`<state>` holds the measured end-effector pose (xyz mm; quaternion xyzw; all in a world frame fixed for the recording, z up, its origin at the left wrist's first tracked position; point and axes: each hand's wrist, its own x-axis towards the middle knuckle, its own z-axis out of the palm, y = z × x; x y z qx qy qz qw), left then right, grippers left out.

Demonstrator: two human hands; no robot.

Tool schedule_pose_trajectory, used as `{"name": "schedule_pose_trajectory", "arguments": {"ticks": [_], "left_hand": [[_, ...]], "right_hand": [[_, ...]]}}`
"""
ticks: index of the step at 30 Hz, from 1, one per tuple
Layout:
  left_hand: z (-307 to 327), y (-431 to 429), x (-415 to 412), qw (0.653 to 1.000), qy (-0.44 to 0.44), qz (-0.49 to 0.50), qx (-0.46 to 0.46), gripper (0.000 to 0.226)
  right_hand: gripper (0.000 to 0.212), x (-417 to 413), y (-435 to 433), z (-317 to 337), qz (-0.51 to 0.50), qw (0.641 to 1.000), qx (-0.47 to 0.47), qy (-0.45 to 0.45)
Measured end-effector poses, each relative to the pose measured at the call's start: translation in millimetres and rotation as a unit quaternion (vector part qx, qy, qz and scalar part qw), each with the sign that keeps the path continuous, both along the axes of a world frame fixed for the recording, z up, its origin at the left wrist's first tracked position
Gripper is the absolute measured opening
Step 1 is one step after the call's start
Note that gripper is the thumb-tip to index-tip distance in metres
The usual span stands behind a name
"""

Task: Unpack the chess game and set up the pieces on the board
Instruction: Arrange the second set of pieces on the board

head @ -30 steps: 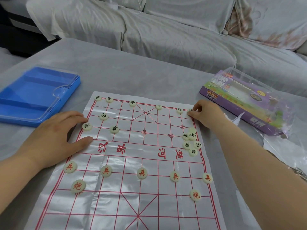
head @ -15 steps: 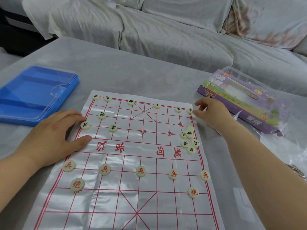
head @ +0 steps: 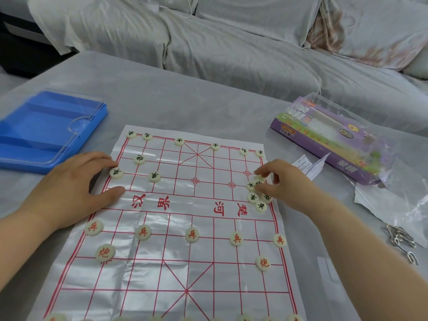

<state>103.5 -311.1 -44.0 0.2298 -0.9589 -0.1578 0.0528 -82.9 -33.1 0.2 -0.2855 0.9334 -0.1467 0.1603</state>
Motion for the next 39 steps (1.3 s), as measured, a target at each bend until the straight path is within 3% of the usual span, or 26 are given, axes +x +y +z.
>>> {"name": "schedule_pose_trajectory", "arguments": {"ticks": [7, 16, 23, 39], "left_hand": [[2, 2, 0, 1.0, -0.001, 0.001, 0.003, 0.064], [2, 2, 0, 1.0, -0.001, 0.002, 0.003, 0.065], [0, 0, 0, 1.0, 0.012, 0.001, 0.0, 0.065], [2, 1, 1, 1.0, 0.016, -0.003, 0.005, 0.063]], "right_hand": [[0.029, -1, -4, -2, -0.013, 0.999, 0.033, 0.014], [0.026, -20, -47, 6, 0.014, 0.996, -0.023, 0.082], [0.032, -37, -87, -6, 0.018, 0.997, -0.014, 0.07], [0.036, -43, -76, -9, -0.017, 0.998, -0.035, 0.047]]}}
